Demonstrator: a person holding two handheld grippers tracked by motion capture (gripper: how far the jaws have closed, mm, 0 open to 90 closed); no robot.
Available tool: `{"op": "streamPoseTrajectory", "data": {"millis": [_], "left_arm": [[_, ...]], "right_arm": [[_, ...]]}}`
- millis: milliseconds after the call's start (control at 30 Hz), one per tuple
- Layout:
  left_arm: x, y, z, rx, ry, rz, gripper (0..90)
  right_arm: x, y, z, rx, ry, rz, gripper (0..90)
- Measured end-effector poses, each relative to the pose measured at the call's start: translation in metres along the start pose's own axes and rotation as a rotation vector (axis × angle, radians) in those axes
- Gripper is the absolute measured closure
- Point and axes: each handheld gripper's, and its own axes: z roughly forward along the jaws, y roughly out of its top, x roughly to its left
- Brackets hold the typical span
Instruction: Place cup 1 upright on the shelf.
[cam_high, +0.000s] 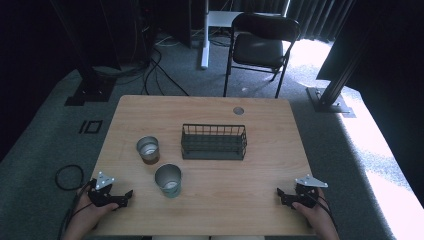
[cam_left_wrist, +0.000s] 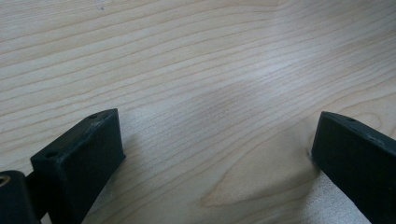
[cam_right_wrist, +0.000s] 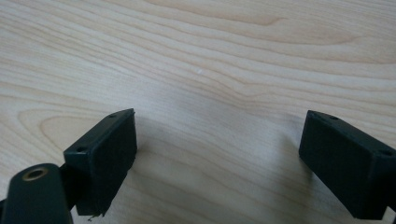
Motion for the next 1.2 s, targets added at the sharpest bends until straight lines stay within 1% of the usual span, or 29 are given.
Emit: {"op": "streamPoseTrajectory", "data": {"millis": [200,300,333,400,433,500,533,567,600,667,733,800,1033,1200], "left_arm": [[0.0,0.0,0.0,0.0,0.0,0.0,2.8],[0.0,0.0,0.0,0.0,0.0,0.0,2.7],[0.0,0.0,0.0,0.0,0.0,0.0,2.7],[0.0,0.0,0.0,0.001,0.0,0.001,2.7],[0.0,0.0,0.0,0.001,0.0,0.001,2.7],[0.0,0.0,0.0,0.001,0.0,0.001,2.6],[0.0,0.0,0.0,0.001,0.0,0.001,2.6],[0.0,0.0,0.0,0.001,0.0,0.001,2.6],[0.0,0.0,0.0,0.001,0.0,0.001,2.6],[0.0,0.0,0.0,0.001,0.0,0.001,2.6],[0.0,0.0,0.0,0.001,0.0,0.001,2.6],[0.0,0.0,0.0,0.001,0.0,0.001,2.6],[0.0,0.0,0.0,0.001,0.0,0.001,2.6],[0.0,0.0,0.0,0.001,0.0,0.001,2.6]], "right_arm": [[0.001,0.002,0.002,-0.002,0.008,-0.002,11.1],[0.002,0.003,0.002,-0.016,0.031,-0.004,11.1],[0.004,0.004,0.002,-0.015,0.038,-0.02,11.1],[0.005,0.004,0.003,-0.017,0.04,-0.019,11.1],[0.006,0.005,0.003,-0.016,0.046,-0.026,13.3],[0.007,0.006,0.003,-0.012,0.049,-0.034,13.1],[0.009,0.008,0.004,-0.015,0.06,-0.04,12.7],[0.009,0.008,0.004,-0.015,0.06,-0.04,12.7],[0.01,0.009,0.004,-0.016,0.058,-0.05,12.7],[0.012,0.011,0.004,-0.019,0.074,-0.059,12.4],[0.015,0.013,0.005,-0.021,0.082,-0.075,12.4],[0.017,0.015,0.005,-0.027,0.093,-0.078,12.3],[0.026,0.021,0.005,-0.038,0.131,-0.118,12.2],[0.032,0.026,0.006,-0.039,0.14,-0.137,12.3]]}}
